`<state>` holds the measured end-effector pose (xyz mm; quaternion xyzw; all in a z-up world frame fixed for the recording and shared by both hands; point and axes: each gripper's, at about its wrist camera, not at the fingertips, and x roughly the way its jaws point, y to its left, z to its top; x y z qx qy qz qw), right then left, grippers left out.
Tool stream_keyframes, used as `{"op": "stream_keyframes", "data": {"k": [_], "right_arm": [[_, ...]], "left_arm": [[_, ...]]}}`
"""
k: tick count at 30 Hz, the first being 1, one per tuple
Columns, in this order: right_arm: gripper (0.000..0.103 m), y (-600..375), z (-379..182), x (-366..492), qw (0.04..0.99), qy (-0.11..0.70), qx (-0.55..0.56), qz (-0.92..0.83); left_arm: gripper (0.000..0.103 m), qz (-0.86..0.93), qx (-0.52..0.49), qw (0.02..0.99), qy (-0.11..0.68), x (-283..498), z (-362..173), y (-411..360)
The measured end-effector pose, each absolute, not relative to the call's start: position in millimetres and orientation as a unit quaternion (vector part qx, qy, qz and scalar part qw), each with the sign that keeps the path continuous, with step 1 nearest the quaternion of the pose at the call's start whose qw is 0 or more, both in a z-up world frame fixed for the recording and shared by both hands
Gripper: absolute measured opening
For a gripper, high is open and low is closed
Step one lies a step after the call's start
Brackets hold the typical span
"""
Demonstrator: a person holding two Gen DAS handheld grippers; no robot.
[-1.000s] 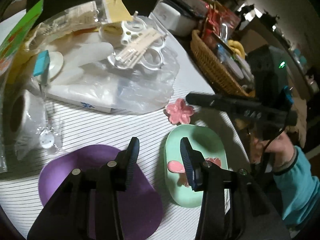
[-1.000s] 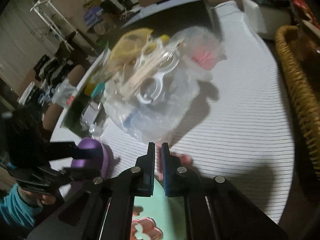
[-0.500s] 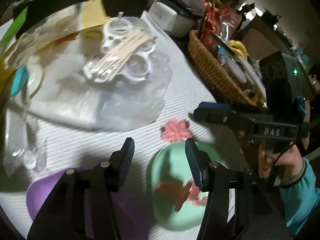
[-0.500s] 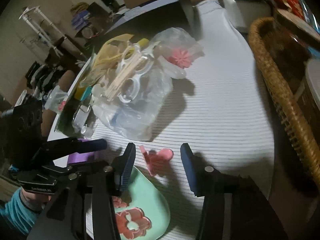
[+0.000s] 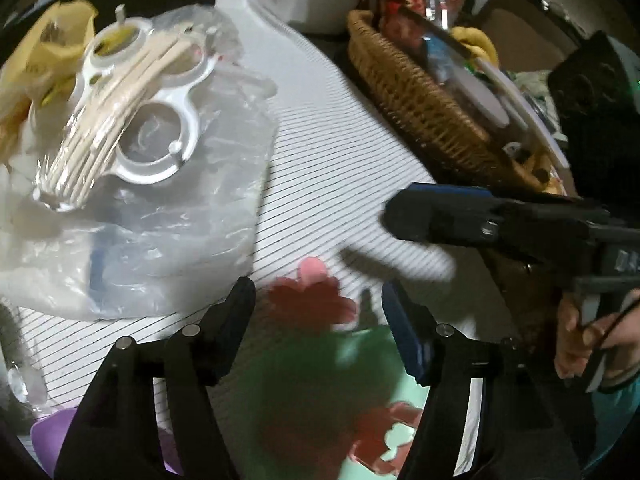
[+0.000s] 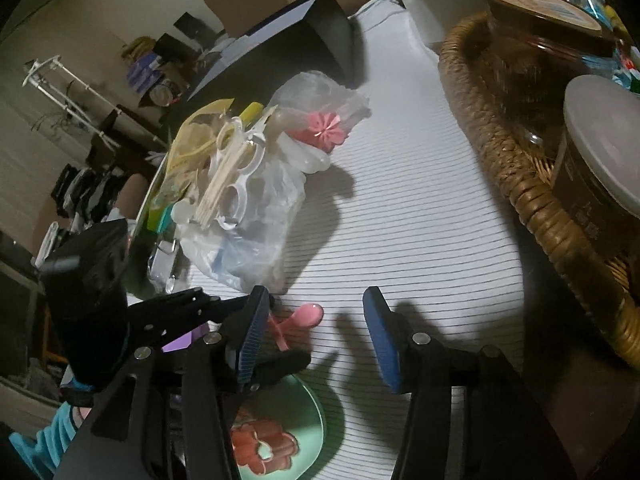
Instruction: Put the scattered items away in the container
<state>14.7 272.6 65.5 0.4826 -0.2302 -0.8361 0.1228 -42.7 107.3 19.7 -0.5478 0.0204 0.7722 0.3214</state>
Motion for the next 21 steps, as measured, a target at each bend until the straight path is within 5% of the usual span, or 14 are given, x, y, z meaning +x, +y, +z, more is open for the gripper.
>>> {"op": "stream_keyframes", "data": {"k": [7,21], "right_arm": [[0.069,270.9,72.7,11.1,0.119,-0.217,0.472,-0.846],[0.076,279.8,89.8,-92.2,0.094,-0.251,0.430,-0.862]], "left_arm": [[0.041,0.784,-0.526,0.329,-0.008,-40.7,36.9,89.2],[0.041,0.766,-0.502,0.398,-0.050,-3.4,79.6,44.7]]}}
